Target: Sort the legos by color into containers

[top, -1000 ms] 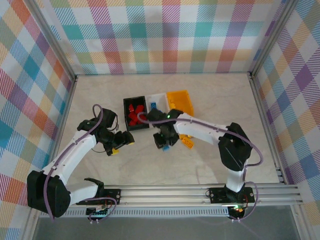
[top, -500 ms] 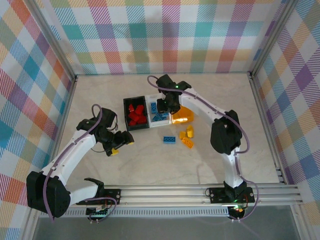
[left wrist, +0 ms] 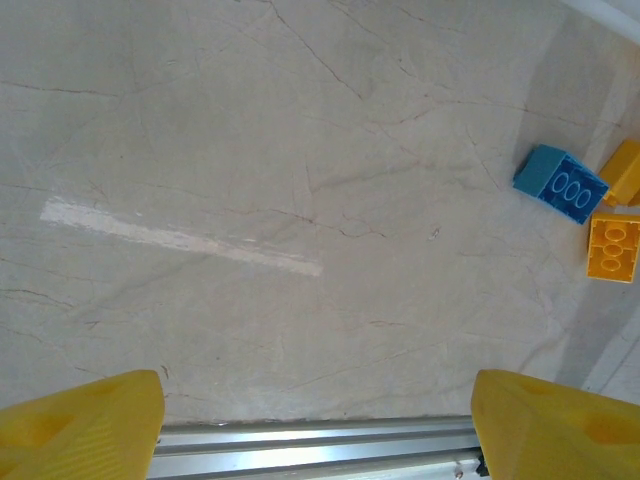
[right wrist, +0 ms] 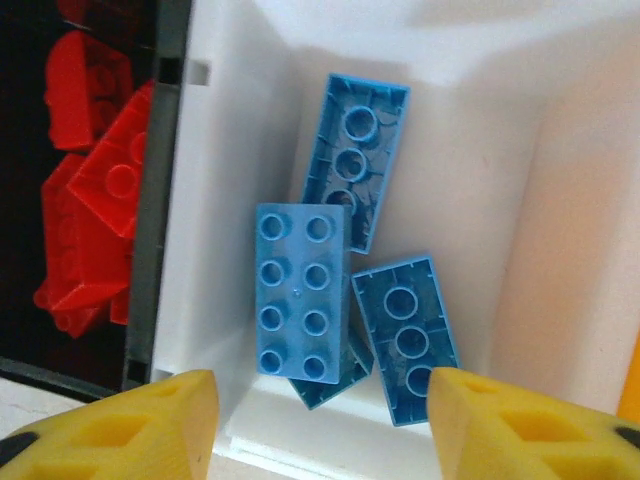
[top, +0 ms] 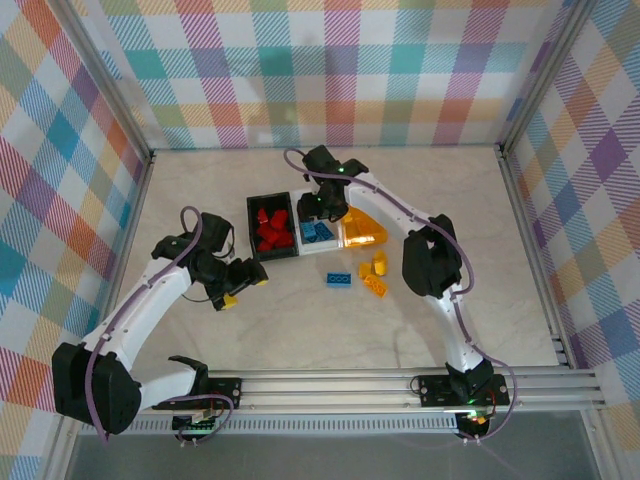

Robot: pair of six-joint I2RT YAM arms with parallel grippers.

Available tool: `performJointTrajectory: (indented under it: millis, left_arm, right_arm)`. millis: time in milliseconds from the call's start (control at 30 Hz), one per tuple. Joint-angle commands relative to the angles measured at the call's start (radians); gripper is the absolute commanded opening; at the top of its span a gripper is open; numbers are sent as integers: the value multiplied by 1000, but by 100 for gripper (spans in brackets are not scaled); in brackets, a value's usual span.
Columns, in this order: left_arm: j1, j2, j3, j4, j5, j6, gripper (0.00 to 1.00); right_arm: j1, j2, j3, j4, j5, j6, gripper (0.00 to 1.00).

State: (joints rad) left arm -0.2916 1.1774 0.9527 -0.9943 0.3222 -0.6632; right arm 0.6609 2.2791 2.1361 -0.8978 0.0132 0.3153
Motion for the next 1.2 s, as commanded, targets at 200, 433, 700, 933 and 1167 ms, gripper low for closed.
performJointTrajectory:
  millis: [200,433,700,933,1167]
  left_arm:
    - [-2,39,41,26,8,-19,81]
    - [-64,56,45,54,-13,-25,81]
    - [-77,38,22,74,-9,-36,81]
    - [-76,2,-10,74,-8,-56,82]
    - [-77,-19,-23,74,-19,-73,82]
  right_arm:
    - [-2,-247,-161,-44,-44,43,67]
    - [15,-507,-508,-81,-66,85,75]
    - [92,-619,-809,-16,-48,212,81]
    - [137,-538,-859,52,-1,269,82]
    - [137,-462,-822,78,2,228,82]
